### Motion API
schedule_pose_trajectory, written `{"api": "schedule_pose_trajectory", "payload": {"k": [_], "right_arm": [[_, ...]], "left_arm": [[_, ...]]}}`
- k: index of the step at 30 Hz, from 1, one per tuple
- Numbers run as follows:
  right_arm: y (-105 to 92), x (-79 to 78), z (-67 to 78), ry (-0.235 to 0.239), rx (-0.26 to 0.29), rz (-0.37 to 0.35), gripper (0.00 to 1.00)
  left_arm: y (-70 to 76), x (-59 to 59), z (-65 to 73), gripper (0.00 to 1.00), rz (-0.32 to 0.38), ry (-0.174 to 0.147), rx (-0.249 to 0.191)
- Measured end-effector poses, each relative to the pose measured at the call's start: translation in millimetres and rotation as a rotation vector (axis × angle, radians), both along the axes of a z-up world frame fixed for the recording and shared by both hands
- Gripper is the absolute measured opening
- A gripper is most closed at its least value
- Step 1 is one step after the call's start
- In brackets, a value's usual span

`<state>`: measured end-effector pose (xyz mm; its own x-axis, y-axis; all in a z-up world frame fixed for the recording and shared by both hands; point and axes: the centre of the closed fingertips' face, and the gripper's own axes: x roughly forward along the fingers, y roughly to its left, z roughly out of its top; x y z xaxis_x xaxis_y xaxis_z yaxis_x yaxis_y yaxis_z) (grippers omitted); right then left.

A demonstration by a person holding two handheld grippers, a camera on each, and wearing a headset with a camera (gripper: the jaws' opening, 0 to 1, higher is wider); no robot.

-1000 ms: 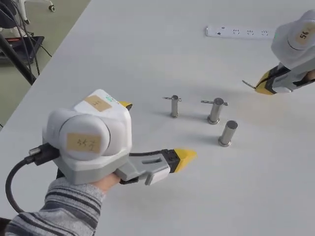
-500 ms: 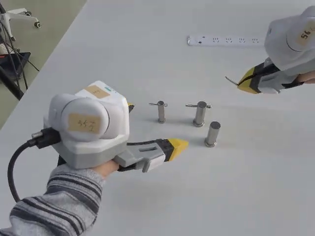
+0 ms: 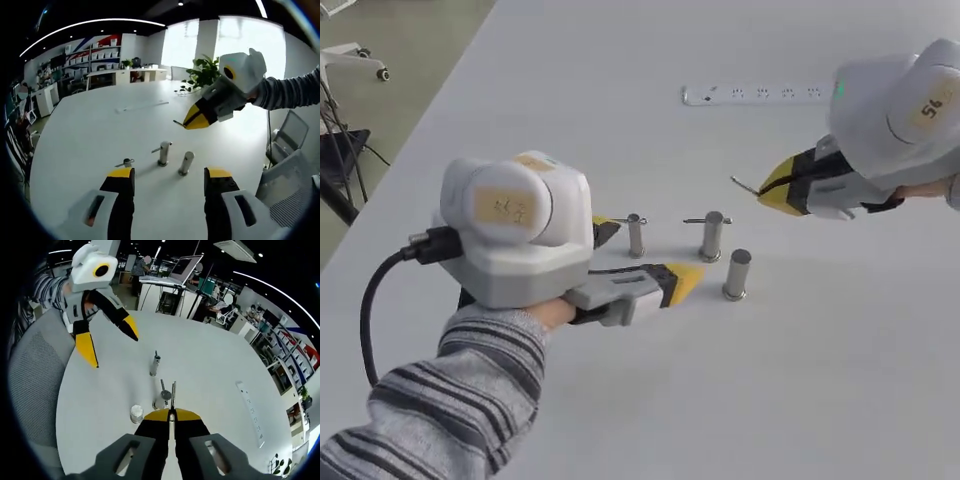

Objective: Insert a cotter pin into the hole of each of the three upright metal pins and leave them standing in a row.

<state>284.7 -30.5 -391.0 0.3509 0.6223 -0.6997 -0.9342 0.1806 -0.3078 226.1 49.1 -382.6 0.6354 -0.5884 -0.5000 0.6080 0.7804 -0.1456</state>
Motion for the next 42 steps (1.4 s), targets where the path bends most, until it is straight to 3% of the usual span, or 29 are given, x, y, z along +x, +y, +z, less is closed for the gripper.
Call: {"api": "schedule_pose_trajectory", "payload": {"k": [3,14,21,26,33,42], "right_arm": [[10.2,-15.1,-1.1,0.016,0.023,0.044,0.0],[37.1,-53.4,6.5,-0.007,0.059,0.175,0.0],[42.7,-63.3,9.0,-0.036,0.042,0.235,0.0],[44.4,-69.3,9.7,-0.047,0.032,0.258,0.0],[43.3,-71.1,9.6,-0.06,0.019,0.276,0.0],[42.7,-74.3,10.1,-0.065,0.021,0.277,0.0]], "left_arm": [[-4.9,-1.1,4.5,0.49,-0.006,0.011,-0.039],[-19.5,-3.3,10.9,0.34,-0.022,0.066,-0.147],[-25.2,-6.9,13.2,0.23,-0.034,0.092,-0.197],[-27.0,-8.2,15.4,0.17,-0.018,0.12,-0.268],[-29.9,-10.7,18.0,0.07,-0.003,0.149,-0.322],[-31.9,-13.3,15.6,0.0,0.004,0.169,-0.34]]}}
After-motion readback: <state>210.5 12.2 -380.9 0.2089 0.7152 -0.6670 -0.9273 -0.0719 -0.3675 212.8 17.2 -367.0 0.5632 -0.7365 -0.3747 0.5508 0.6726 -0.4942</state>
